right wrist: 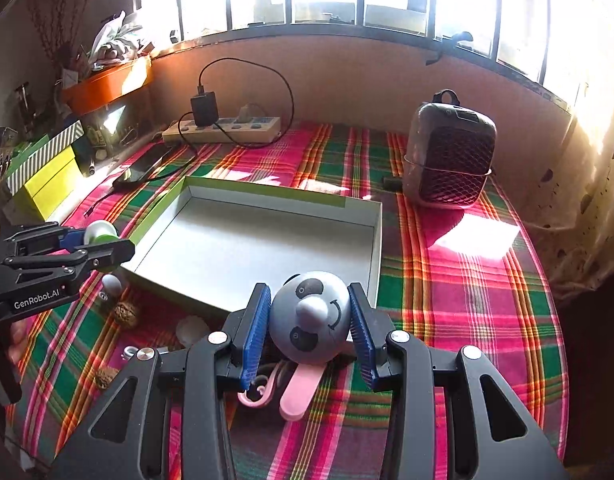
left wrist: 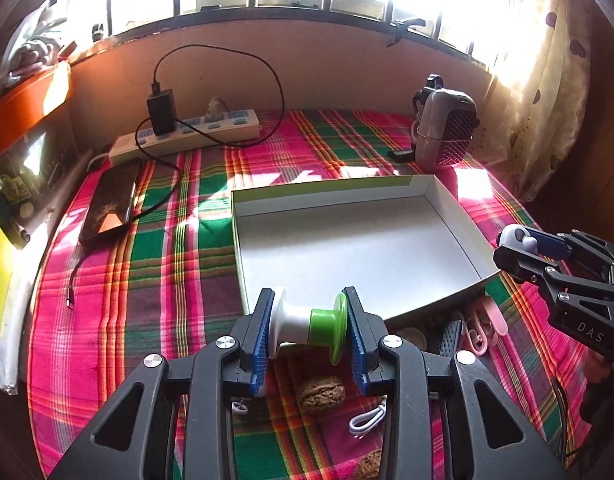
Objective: Organize objects
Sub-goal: 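Carry the spool and the panda ball over the green box with both grippers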
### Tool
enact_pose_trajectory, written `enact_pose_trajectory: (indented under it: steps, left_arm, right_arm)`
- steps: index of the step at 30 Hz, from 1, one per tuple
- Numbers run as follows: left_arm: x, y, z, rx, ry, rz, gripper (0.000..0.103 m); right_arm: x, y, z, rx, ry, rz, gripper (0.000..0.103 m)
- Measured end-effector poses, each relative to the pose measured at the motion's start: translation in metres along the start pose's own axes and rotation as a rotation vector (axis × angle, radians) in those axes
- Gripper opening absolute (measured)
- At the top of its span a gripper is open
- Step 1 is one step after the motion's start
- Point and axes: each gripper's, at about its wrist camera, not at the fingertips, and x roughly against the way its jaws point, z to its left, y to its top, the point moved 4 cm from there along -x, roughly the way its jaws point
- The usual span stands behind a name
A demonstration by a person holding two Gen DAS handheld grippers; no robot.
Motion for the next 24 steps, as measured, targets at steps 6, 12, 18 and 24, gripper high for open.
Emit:
enact_pose_trajectory:
  steps: [6,12,18,24]
  left_arm:
    - [-0.02,0.023,0.001,0.013,-0.006,0.002,0.031]
    - [-0.048,0.037,-0.001,0.019,-0.005,0.034,0.031]
    - [-0.075,0.048,0.0,0.021,0.012,0.065,0.031]
    - [-0.098,0.052,-0.001,0.022,0.029,0.094,0.031]
  right_arm:
    - [-0.025,0.022,-0.005,-0.003,-0.013,0.007,0.04]
    - [-0.054,0.037,-0.01,-0.008,-0.019,0.029,0.04]
    - [-0.085,0.044,-0.014,-0.017,-0.023,0.066,0.04]
    - [-0.109,0.048,-0.016,-0.019,-0.026,0.09,0.04]
